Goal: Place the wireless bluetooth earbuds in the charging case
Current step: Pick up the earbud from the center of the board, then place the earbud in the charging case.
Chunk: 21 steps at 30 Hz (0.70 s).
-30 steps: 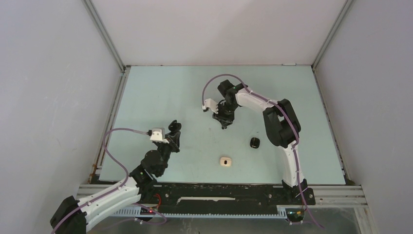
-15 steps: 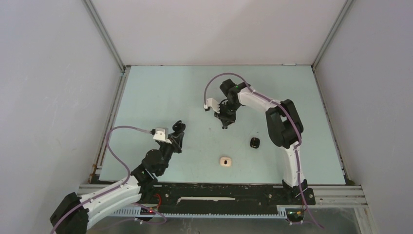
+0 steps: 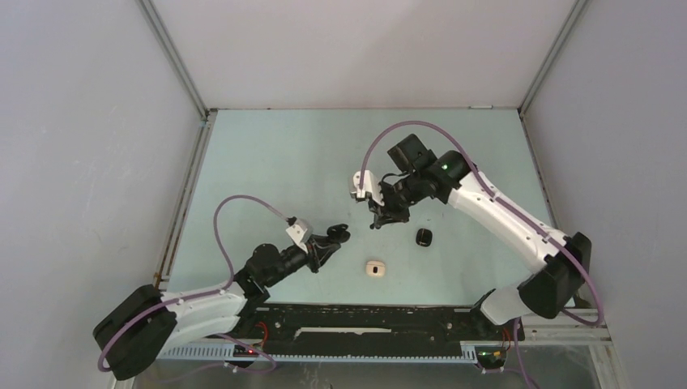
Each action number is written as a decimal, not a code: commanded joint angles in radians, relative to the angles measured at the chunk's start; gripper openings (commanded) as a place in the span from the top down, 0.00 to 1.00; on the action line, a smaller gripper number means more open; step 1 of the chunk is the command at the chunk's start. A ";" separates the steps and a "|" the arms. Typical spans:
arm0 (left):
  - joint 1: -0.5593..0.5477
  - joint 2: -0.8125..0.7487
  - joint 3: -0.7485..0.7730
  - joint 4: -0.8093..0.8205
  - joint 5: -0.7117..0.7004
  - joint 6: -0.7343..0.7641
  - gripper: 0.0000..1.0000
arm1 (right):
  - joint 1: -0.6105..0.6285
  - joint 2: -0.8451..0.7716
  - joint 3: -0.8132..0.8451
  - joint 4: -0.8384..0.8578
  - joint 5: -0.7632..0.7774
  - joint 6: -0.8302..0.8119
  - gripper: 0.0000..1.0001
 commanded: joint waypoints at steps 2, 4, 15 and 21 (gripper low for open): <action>0.006 0.085 0.042 0.202 0.258 0.012 1.00 | 0.053 -0.036 -0.040 0.066 -0.025 0.185 0.99; 0.005 0.126 0.044 0.258 0.311 -0.006 1.00 | 0.078 -0.023 -0.035 0.090 -0.020 0.230 0.99; 0.006 0.232 0.054 0.394 0.420 -0.061 1.00 | 0.202 0.040 -0.028 0.174 0.025 0.312 0.99; 0.005 0.230 0.052 0.404 0.422 -0.066 1.00 | 0.237 0.074 -0.010 0.178 0.063 0.319 0.99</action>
